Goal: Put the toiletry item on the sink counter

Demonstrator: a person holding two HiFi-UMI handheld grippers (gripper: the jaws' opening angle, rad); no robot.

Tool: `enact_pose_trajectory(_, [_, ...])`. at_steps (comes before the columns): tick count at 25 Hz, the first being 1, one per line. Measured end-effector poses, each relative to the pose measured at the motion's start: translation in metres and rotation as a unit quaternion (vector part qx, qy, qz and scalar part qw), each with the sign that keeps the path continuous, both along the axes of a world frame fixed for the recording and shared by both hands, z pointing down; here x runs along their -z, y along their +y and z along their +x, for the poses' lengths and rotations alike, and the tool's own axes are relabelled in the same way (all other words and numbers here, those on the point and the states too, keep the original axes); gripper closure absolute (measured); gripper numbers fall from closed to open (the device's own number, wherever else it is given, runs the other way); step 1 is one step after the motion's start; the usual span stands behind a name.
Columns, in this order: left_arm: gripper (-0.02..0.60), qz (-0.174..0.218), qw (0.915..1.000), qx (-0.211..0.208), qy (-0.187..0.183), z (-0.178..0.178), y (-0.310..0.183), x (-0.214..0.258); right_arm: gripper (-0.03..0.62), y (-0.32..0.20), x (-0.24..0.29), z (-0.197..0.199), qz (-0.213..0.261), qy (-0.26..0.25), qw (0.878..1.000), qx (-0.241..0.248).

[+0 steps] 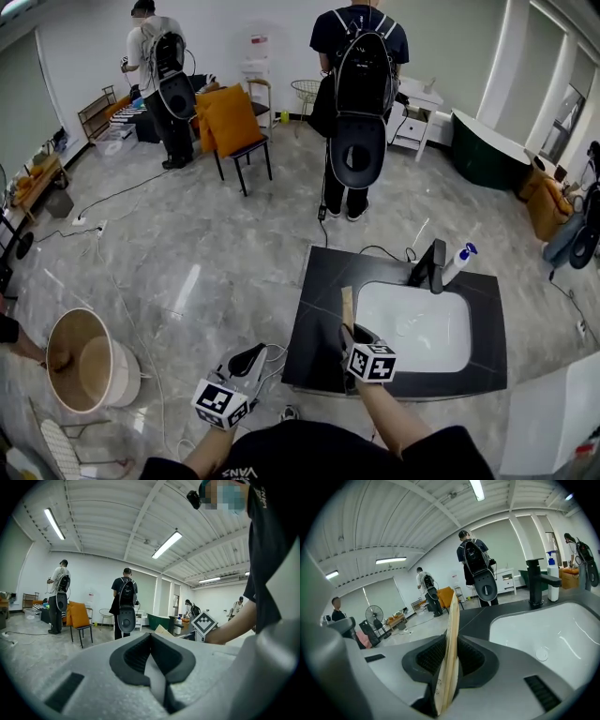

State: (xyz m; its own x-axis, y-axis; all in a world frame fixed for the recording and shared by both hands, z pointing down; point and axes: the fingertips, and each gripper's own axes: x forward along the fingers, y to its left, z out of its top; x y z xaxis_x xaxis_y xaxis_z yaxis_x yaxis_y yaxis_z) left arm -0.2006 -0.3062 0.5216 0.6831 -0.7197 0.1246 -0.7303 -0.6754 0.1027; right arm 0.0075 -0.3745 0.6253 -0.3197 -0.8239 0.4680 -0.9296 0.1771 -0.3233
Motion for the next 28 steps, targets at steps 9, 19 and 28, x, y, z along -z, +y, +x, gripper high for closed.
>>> enact_pose_trajectory(9, [0.572,-0.005,0.9998,-0.019,0.002,-0.020,-0.031,-0.005,0.514,-0.057,-0.022,-0.018,-0.029,0.027,0.999,-0.007])
enact_pose_trajectory(19, [0.572,-0.019,0.9998,-0.001,0.005,-0.038,-0.044,-0.020,0.513,-0.111,-0.060,-0.029,-0.099,0.057,0.993,0.005])
enact_pose_trajectory(28, [0.572,-0.030,0.9995,0.003,0.007,-0.042,-0.048,-0.027,0.496,-0.126,-0.076,-0.033,-0.138,0.023,0.990,-0.010])
